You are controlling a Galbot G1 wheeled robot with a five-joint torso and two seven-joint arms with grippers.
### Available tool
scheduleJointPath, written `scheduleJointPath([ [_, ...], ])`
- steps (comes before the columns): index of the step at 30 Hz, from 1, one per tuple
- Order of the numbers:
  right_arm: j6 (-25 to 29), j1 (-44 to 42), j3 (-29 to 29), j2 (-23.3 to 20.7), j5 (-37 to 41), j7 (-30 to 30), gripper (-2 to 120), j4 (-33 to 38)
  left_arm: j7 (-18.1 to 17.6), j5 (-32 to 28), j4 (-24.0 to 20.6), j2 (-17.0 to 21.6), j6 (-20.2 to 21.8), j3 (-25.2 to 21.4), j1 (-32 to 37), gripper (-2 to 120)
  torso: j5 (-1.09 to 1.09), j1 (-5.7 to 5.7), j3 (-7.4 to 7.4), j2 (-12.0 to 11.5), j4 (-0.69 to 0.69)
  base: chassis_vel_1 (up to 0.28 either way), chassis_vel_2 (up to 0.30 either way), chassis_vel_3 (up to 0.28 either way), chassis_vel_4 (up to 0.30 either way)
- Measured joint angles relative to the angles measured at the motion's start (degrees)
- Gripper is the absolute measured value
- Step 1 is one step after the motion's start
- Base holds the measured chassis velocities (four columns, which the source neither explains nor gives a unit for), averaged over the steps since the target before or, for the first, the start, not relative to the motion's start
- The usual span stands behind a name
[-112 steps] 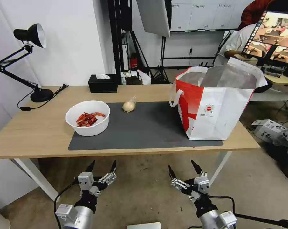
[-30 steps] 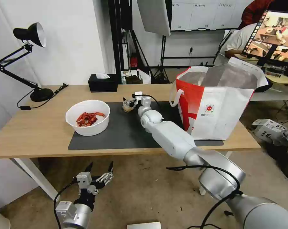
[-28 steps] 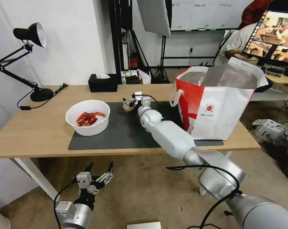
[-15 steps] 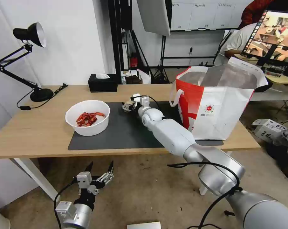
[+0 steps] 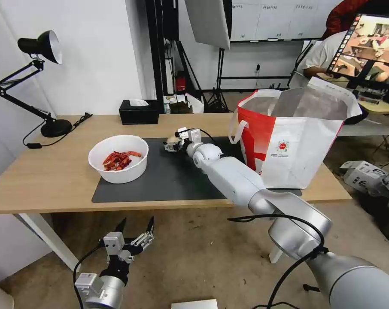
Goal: Pick up the trash from the table and place it into the takeout bag.
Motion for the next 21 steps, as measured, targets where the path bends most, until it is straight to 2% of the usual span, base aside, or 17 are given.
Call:
scheduleJointPath([
  [3,-0.48,0.0,0.05,0.0,0.7,0.05,75,0.0,0.0,0.18,0.0,-0.13,-0.28,0.09,0.08,100,0.0,0.0,0.0,0.0,0.0,0.0,0.0,0.0,0.0],
  [4,-0.66,-0.1,0.15,-0.03,0.94,0.2,67,0.05,0.0,0.21,-0.01,-0.19,-0.41,0.17,0.11,100,0.0,0.0,0.0,0.0,0.0,0.0,0.0,0.0,0.0],
  [8,-0.7,-0.46,0.32,-0.09,0.98,0.55,57,0.17,0.0,0.22,-0.17,-0.24,-0.47,0.19,0.11,100,0.0,0.0,0.0,0.0,0.0,0.0,0.0,0.0,0.0],
  [15,-0.66,-1.69,1.03,-0.18,0.74,3.07,28,1.95,-0.02,0.17,-0.42,-0.23,-0.53,0.09,0.25,100,0.0,0.0,0.0,0.0,0.0,0.0,0.0,0.0,0.0],
  [16,-0.66,-1.69,1.03,-0.18,0.74,3.07,28,1.95,-0.02,0.17,-0.42,-0.23,-0.53,0.09,0.25,100,0.0,0.0,0.0,0.0,0.0,0.0,0.0,0.0,0.0],
  [17,-0.55,-2.26,1.5,-0.31,0.31,3.92,24,2.76,-0.02,0.16,-0.51,-0.22,-0.54,0.04,0.3,100,0.0,0.0,0.0,0.0,0.0,0.0,0.0,0.0,0.0],
  [19,-0.52,-2.5,1.61,-0.42,0.21,4.25,22,3.17,-0.03,0.16,-0.54,-0.22,-0.54,0.03,0.32,100,0.0,0.0,0.0,0.0,0.0,0.0,0.0,0.0,0.0],
  [21,-0.44,-3.82,1.81,-1.55,0.01,6.55,10,6.6,-0.04,0.15,-0.84,-0.22,-0.55,0.01,0.43,100,0.0,0.0,0.0,0.0,0.01,0.0,0.0,0.0,0.0],
])
